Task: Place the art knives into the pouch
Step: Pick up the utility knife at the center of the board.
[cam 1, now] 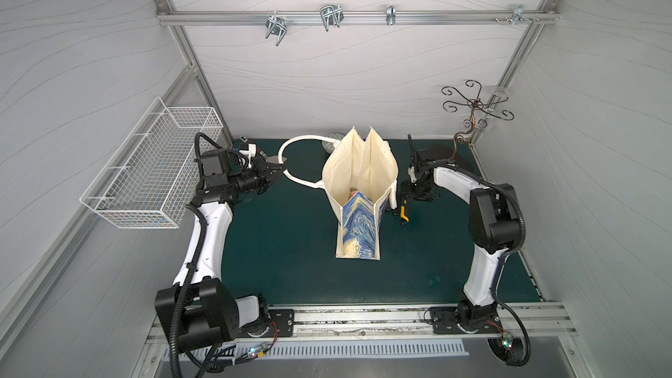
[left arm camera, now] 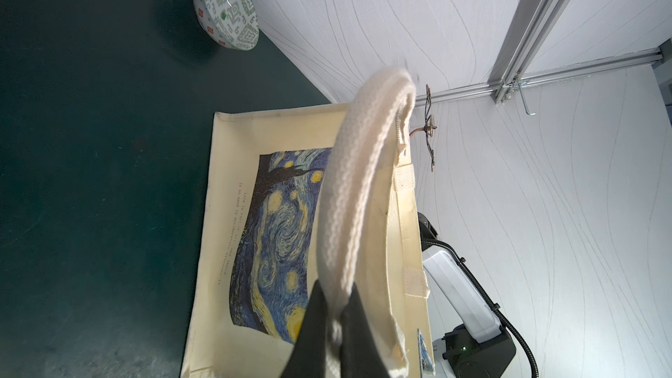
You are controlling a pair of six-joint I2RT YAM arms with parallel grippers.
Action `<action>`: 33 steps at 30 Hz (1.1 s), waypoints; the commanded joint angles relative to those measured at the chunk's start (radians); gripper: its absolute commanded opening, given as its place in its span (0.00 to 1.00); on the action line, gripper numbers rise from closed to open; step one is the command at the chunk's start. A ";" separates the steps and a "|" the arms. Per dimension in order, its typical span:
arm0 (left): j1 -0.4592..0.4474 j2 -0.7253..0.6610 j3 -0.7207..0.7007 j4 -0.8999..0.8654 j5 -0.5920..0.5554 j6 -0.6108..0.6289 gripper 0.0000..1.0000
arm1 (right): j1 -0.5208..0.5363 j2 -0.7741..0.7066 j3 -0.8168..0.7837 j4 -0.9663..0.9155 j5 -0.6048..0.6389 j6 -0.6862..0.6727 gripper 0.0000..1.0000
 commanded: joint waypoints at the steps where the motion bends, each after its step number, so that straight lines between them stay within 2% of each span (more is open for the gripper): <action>1: -0.002 0.010 0.009 0.041 0.026 0.013 0.00 | 0.011 0.023 0.011 0.015 0.024 0.009 0.73; 5: -0.001 0.012 0.002 0.044 0.026 0.014 0.00 | 0.013 0.054 0.014 0.006 0.029 0.005 0.70; 8: -0.001 0.013 -0.001 0.046 0.025 0.015 0.00 | 0.014 0.073 0.018 0.000 0.040 0.003 0.62; 13: -0.002 0.017 -0.002 0.049 0.025 0.014 0.00 | 0.012 0.068 -0.008 0.017 0.055 0.013 0.56; 22: -0.001 0.013 0.001 0.037 0.025 0.022 0.00 | 0.016 0.087 -0.009 0.028 0.040 0.009 0.12; 25: -0.002 0.012 0.001 0.032 0.025 0.025 0.00 | 0.017 0.062 -0.014 0.017 0.045 0.007 0.08; 33: -0.001 0.017 0.003 0.048 0.030 0.009 0.00 | 0.014 -0.109 0.034 -0.063 0.071 -0.022 0.09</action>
